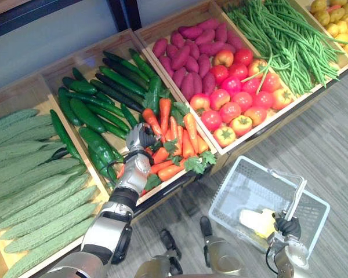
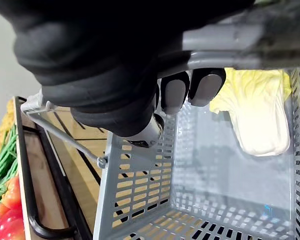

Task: Pick vegetable in the basket

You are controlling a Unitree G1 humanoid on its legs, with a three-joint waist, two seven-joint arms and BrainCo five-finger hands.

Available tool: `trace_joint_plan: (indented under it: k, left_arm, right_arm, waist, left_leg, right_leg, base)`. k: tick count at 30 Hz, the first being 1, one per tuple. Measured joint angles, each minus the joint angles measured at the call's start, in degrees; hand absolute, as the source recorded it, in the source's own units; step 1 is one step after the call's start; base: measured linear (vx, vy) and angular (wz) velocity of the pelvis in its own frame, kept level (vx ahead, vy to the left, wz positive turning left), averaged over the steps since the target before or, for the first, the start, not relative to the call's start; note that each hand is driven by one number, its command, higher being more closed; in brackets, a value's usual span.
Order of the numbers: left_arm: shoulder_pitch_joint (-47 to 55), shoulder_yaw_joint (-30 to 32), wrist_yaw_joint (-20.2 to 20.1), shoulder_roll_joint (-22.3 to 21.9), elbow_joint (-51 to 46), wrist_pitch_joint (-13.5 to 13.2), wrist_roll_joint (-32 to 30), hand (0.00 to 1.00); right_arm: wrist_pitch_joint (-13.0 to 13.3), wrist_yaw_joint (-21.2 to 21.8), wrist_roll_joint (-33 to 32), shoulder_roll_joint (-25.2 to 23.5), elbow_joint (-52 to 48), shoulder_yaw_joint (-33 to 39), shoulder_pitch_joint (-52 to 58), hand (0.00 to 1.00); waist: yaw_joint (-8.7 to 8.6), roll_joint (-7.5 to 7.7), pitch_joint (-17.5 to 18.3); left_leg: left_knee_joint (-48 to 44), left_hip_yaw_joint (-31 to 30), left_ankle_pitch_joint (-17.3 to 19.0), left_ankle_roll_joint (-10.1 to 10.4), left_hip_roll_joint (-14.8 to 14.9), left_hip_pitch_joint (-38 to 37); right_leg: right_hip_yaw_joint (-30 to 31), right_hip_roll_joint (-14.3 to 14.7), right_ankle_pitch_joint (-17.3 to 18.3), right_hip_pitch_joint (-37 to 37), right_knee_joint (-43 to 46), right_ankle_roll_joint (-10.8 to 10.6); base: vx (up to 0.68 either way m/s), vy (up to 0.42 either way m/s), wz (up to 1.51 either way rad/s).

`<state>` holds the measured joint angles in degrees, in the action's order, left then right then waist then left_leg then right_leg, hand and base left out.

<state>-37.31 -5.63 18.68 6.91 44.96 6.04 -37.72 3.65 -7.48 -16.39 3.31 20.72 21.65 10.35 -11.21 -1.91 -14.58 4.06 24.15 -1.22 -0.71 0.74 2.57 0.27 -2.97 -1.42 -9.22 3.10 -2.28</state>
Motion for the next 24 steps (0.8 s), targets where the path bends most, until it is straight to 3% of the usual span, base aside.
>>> trace_joint_plan:
  k: [9, 17, 24]
  left_arm:
    - [0.6, -0.7, -1.3, -1.9, -0.6, -0.1, 2.3, 1.0]
    - [7.4, -0.9, -0.9, -2.3, -16.2, -0.5, 4.5, 1.0]
    - [13.7, -0.9, 0.2, -3.0, -28.1, -2.6, 5.7, 1.0]
  right_arm:
    - [0.1, 0.1, -1.1, -0.6, -2.8, 0.0, 0.3, 1.0]
    - [0.0, 0.2, -1.1, -1.1, -2.8, 0.3, 2.5, 1.0]
    - [0.0, 0.3, -1.0, -1.2, -2.8, 0.5, 3.2, 1.0]
  waist:
    - [-0.54, -0.54, -1.3]
    - [-0.44, -0.89, -1.2]
    - [0.37, -2.01, -0.6]
  left_leg:
    - [0.1, -0.6, 0.0, 0.0, 0.1, -1.4]
    - [0.1, -2.0, 0.0, 0.0, 0.1, -2.6]
    - [0.1, -2.7, 0.0, 0.0, 0.1, -2.9]
  right_leg:
    - [-0.2, 0.1, 0.0, 1.9, -0.7, 0.0]
    - [-1.5, 0.0, 0.0, 4.0, -1.4, 0.0]
    - [-2.1, 0.0, 0.0, 4.6, -1.6, 0.0]
  base:
    - [0.01, -0.006, 0.0]
    - [0.01, -0.012, 0.07]
    - [0.0, -0.011, 0.05]
